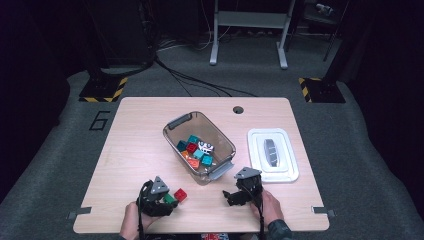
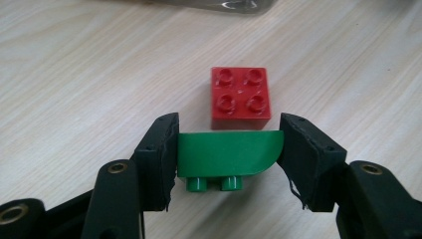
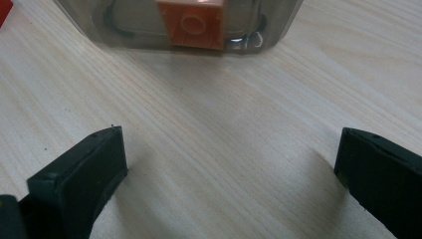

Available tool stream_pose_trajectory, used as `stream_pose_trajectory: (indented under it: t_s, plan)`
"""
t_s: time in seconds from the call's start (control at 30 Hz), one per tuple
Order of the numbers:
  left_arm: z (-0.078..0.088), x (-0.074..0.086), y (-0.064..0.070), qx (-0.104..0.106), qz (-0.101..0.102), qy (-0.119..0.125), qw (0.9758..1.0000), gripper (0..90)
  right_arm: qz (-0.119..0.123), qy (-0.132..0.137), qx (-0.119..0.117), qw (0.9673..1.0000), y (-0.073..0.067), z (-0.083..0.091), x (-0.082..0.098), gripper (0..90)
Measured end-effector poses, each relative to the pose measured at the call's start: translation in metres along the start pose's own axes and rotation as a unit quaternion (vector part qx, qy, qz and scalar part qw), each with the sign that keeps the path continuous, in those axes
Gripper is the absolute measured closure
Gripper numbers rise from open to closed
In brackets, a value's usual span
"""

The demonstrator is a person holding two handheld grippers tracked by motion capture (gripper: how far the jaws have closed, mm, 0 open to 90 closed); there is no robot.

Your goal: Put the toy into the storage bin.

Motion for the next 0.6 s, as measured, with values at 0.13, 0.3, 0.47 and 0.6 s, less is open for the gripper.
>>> stream_pose_trajectory:
  t_s: [0.13,0.3,0.47,0.6]
  plan:
    - [0.003,0.003,-0.013,-0.005,0.015,0.003,0.9999,43.0,0.000,0.000,0.000,1.0000,0.000,0.000,0.000,0.0]
    - [0.006,0.006,-0.024,-0.012,0.035,0.002,0.9993,37.9,0.000,0.000,0.000,1.0000,0.000,0.000,0.000,0.0]
    - [0.005,0.009,-0.024,-0.014,0.034,0.001,0.9993,36.3,0.000,0.000,0.000,1.0000,0.000,0.000,0.000,0.0]
    - [0.004,0.012,-0.024,-0.013,0.032,-0.003,0.9994,42.4,0.000,0.000,0.000,1.0000,0.000,0.000,0.000,0.0]
Point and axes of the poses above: each handheld gripper's, and its own axes: z roughly backward along the jaws, x roughly out of its underside, y roughly to its right, the point moved 2 cm from there along -z, roughly forward along the jaws, and after that the axes turned 8 degrees about z, right-handed, at the moved point
